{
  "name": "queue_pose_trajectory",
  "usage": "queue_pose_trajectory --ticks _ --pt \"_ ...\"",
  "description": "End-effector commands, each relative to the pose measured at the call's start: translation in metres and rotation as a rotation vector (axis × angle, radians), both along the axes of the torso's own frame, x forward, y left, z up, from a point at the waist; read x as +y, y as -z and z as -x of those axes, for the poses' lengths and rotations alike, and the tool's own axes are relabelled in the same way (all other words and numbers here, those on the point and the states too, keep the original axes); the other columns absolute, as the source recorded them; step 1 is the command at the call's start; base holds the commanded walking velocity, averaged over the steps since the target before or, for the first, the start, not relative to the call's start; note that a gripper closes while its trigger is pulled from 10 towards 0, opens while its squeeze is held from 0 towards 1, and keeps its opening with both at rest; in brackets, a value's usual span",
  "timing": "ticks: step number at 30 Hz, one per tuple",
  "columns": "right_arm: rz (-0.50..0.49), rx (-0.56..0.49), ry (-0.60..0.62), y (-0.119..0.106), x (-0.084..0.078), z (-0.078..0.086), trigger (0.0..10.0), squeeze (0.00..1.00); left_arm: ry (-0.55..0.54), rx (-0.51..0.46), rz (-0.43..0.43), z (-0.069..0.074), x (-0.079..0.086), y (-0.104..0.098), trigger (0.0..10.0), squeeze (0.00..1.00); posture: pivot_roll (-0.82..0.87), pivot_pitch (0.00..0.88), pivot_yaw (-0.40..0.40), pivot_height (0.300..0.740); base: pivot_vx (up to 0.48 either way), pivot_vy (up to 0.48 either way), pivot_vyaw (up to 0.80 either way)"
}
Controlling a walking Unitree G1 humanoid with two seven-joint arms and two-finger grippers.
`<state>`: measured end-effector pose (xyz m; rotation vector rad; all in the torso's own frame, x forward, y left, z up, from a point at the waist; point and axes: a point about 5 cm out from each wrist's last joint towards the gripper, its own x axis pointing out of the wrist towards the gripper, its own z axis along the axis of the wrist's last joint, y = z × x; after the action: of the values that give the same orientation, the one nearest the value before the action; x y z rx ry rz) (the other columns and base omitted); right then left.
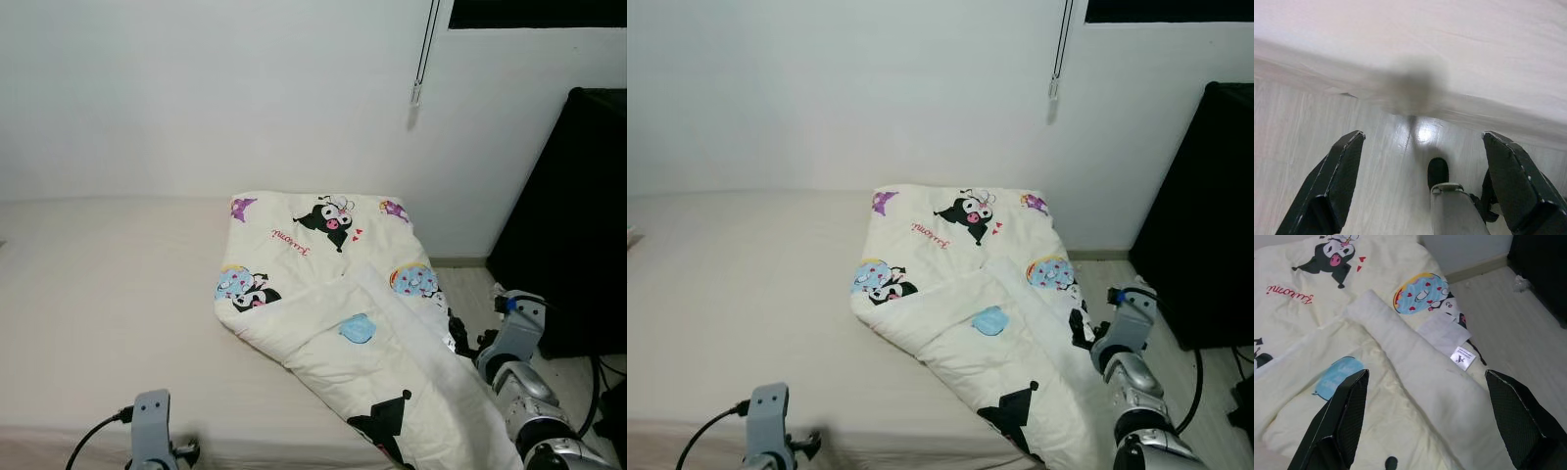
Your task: Clean up the room
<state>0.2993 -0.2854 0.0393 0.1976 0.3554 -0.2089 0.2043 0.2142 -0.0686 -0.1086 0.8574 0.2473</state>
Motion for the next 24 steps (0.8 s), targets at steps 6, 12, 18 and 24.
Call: queue_pose_trajectory --ticks 6,12,18,24 --pt "-0.043 -0.029 -0.018 -0.001 0.001 -0.001 10.0 0.0 -0.02 0.001 -0.005 0.004 0.008 0.001 10.0 0.0 -0.14 0.0 0.037 0.658 0.0 0.0 0.0" --pt "-0.053 -0.057 -0.038 -0.005 0.003 -0.004 10.0 0.0 -0.022 0.01 0.007 0.008 0.006 0.003 10.0 0.0 -0.14 0.0 0.038 0.643 0.0 0.0 0.0" --pt "-0.07 -0.111 -0.055 -0.015 0.003 -0.011 10.0 0.0 -0.011 0.035 0.011 0.016 0.005 0.007 10.0 0.0 -0.14 0.0 0.041 0.618 0.0 0.0 0.0" --pt "-0.087 -0.144 -0.049 -0.02 0.002 -0.013 10.0 0.0 0.01 0.054 0.0 0.022 0.009 0.01 10.0 0.0 -0.12 0.0 0.05 0.598 0.0 0.0 0.0"
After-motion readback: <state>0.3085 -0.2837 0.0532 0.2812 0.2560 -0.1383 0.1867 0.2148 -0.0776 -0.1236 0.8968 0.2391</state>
